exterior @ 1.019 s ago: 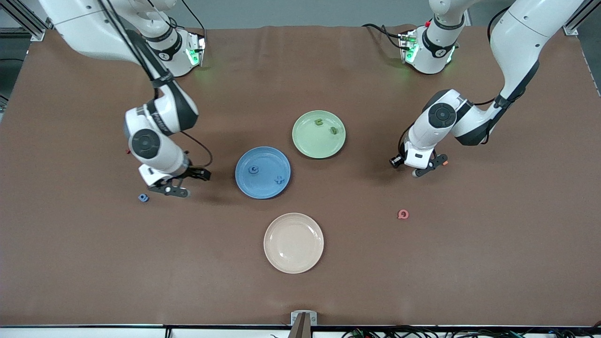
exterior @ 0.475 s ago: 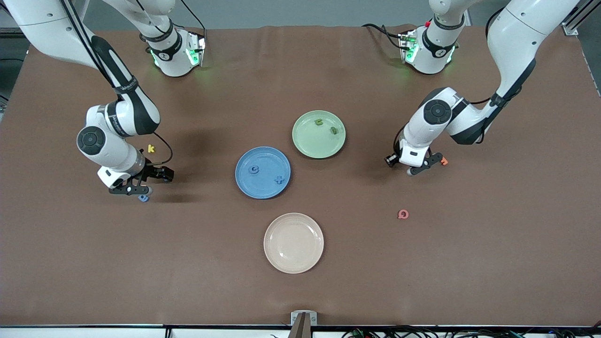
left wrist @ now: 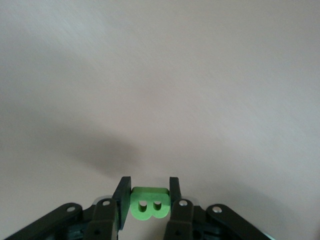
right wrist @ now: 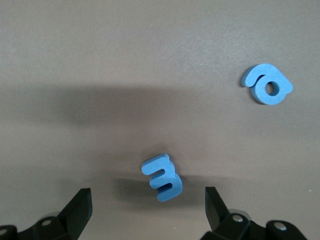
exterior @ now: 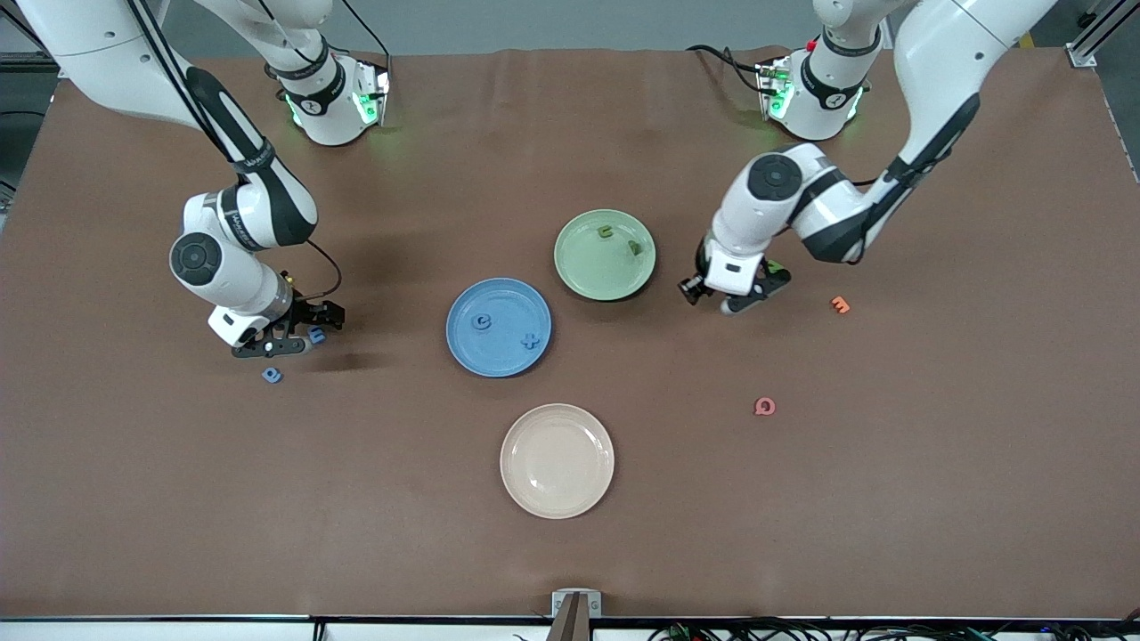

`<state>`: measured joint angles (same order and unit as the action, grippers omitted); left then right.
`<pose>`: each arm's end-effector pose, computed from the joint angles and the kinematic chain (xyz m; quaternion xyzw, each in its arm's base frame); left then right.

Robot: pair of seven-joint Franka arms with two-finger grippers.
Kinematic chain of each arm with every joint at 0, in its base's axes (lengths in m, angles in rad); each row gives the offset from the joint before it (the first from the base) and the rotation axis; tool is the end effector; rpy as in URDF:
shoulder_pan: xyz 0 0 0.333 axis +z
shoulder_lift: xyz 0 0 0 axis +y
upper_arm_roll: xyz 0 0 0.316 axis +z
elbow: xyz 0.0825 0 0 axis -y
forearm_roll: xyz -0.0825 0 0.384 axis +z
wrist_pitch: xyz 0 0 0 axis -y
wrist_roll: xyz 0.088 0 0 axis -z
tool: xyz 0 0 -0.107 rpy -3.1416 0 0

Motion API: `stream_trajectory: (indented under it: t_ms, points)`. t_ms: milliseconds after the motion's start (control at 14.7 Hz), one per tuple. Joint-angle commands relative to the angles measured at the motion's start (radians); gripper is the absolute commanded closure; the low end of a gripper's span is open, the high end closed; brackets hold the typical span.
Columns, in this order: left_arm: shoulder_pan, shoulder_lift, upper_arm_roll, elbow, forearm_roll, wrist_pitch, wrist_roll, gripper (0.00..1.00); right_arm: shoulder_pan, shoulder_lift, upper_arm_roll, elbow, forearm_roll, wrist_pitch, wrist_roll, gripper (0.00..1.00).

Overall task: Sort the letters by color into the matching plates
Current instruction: 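Place the green B on the green plate while the right gripper grasps the blue m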

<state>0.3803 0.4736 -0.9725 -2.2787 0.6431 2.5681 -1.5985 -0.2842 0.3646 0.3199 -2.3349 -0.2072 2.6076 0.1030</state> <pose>0.4338 -0.3135 0.2414 0.9627 0.2647 0.0152 0.0541 0.5083 0.0295 0.1823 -0.9982 -0.0495 0.0324 0.0047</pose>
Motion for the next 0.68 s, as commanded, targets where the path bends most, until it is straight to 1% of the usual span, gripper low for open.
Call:
stream_trajectory:
  t_ms: [0,204,272,408,475,543,611]
  points:
    - [-0.119,0.033,0.003,0.063,-0.017,-0.038,-0.086,0.78,-0.009,0.016,0.004,-0.018,-0.005,0.040,-0.063,0.03]
    - [-0.240,0.095,0.035,0.145,-0.017,-0.089,-0.130,0.78,-0.012,0.043,0.002,-0.012,-0.005,0.075,-0.094,0.03]
    - [-0.303,0.117,0.076,0.181,-0.016,-0.104,-0.147,0.78,-0.012,0.045,0.002,-0.011,-0.006,0.075,-0.095,0.05]
    - [-0.455,0.148,0.196,0.241,-0.016,-0.108,-0.172,0.78,-0.012,0.047,0.001,-0.009,-0.026,0.075,-0.112,0.11]
    - [-0.509,0.157,0.239,0.264,-0.016,-0.108,-0.179,0.78,-0.015,0.047,0.001,-0.008,-0.037,0.077,-0.115,0.13]
    - [-0.549,0.164,0.268,0.281,-0.017,-0.108,-0.187,0.78,-0.016,0.047,0.001,-0.007,-0.046,0.077,-0.117,0.18]
    - [-0.566,0.172,0.277,0.297,-0.017,-0.109,-0.192,0.77,-0.020,0.048,0.001,-0.007,-0.054,0.075,-0.117,0.26]
